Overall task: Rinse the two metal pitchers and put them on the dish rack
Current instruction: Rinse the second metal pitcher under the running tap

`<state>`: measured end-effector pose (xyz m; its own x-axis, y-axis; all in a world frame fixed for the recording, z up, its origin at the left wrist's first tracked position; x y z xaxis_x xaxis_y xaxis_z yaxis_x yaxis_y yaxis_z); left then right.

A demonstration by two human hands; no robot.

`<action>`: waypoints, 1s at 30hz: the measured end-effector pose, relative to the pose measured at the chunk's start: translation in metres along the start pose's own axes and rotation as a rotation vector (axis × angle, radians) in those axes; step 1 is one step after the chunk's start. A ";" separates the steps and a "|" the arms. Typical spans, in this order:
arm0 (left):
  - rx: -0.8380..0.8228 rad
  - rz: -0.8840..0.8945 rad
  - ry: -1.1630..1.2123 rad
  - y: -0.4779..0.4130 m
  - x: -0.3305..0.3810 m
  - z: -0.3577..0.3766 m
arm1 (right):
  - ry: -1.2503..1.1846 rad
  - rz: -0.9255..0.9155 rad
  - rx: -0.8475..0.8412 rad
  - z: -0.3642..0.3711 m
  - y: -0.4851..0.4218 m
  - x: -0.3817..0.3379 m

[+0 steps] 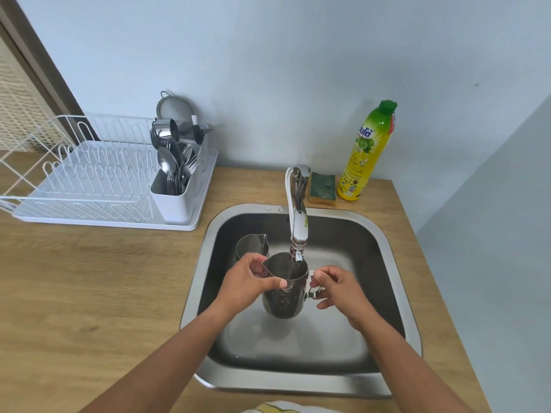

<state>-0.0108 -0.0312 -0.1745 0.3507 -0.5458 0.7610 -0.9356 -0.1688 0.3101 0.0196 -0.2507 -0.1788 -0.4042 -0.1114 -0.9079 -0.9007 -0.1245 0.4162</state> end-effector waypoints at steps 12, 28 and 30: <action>-0.055 -0.102 0.077 -0.008 -0.009 0.009 | 0.123 0.102 0.040 0.003 0.010 0.005; -0.201 -0.271 0.061 -0.004 -0.035 0.029 | 0.268 0.250 -0.003 0.003 0.008 0.020; -0.218 -0.294 0.089 -0.002 -0.036 0.030 | 0.285 0.263 0.001 0.004 0.007 0.020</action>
<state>-0.0230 -0.0360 -0.2198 0.6141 -0.4250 0.6650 -0.7671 -0.1236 0.6295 0.0051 -0.2501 -0.1942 -0.5609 -0.4089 -0.7199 -0.7726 -0.0540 0.6326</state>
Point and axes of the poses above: each hand's wrist, its own y-axis away from the middle knuckle, its own z-axis out of the palm, x = y × z, the point moved 7 cm from there along -y, towards the middle knuckle, and after that the axes turned 14 degrees about -y, right-handed, at the moved point
